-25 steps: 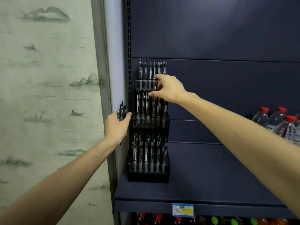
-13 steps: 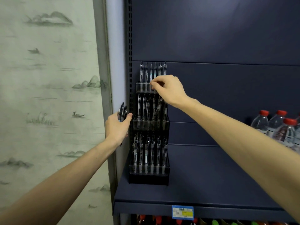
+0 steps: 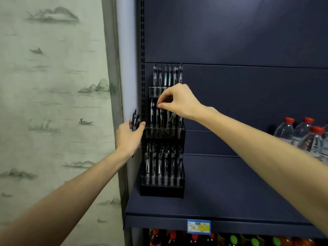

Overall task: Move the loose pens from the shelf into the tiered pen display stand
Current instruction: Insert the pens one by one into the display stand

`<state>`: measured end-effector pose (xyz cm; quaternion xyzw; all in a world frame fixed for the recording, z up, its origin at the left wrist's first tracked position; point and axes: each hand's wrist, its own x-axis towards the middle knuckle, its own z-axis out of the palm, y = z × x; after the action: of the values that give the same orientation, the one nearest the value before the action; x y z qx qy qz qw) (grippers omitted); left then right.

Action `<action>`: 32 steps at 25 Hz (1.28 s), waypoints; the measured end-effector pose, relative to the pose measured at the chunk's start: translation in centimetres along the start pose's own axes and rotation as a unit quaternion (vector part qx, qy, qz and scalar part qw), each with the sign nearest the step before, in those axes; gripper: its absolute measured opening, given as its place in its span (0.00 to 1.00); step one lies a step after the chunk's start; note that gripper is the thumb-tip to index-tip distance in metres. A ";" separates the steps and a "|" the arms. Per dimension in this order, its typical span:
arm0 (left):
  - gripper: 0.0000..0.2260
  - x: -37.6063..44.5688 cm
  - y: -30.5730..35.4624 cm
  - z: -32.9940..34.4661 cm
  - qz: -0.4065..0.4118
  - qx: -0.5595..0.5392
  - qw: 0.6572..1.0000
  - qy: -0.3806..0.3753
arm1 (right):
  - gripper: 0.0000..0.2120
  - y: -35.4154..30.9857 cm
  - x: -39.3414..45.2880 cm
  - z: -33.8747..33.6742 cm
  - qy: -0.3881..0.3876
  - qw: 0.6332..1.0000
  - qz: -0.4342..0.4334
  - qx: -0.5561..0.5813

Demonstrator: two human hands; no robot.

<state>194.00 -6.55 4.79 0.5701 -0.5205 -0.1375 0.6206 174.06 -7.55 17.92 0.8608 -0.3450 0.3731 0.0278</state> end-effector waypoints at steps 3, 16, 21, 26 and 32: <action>0.22 -0.2 -0.3 -0.1 -0.005 -0.010 1.000 0.002 | 0.03 0.1 -0.6 0.0 0.034 0.999 -0.010 -0.004; 0.24 0.2 1.3 0.9 -0.003 -0.021 1.000 -0.002 | 0.05 1.4 2.5 -0.3 -0.019 0.993 0.100 -0.060; 0.24 0.5 0.9 0.4 0.003 -0.016 1.000 0.001 | 0.09 2.9 1.3 -2.5 0.047 0.982 0.162 -0.084; 0.26 0.6 0.4 0.3 -0.002 -0.015 1.000 0.004 | 0.17 3.4 -0.2 -2.5 0.021 0.978 0.208 -0.026; 0.19 0.2 1.1 0.5 0.011 -0.013 1.000 -0.003 | 0.11 2.3 -0.6 -1.9 0.027 0.981 0.175 -0.082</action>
<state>193.22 -6.65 5.70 0.5554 -0.5272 -0.1393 0.6278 171.15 -8.36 18.42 0.7718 -0.5188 0.3653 0.0421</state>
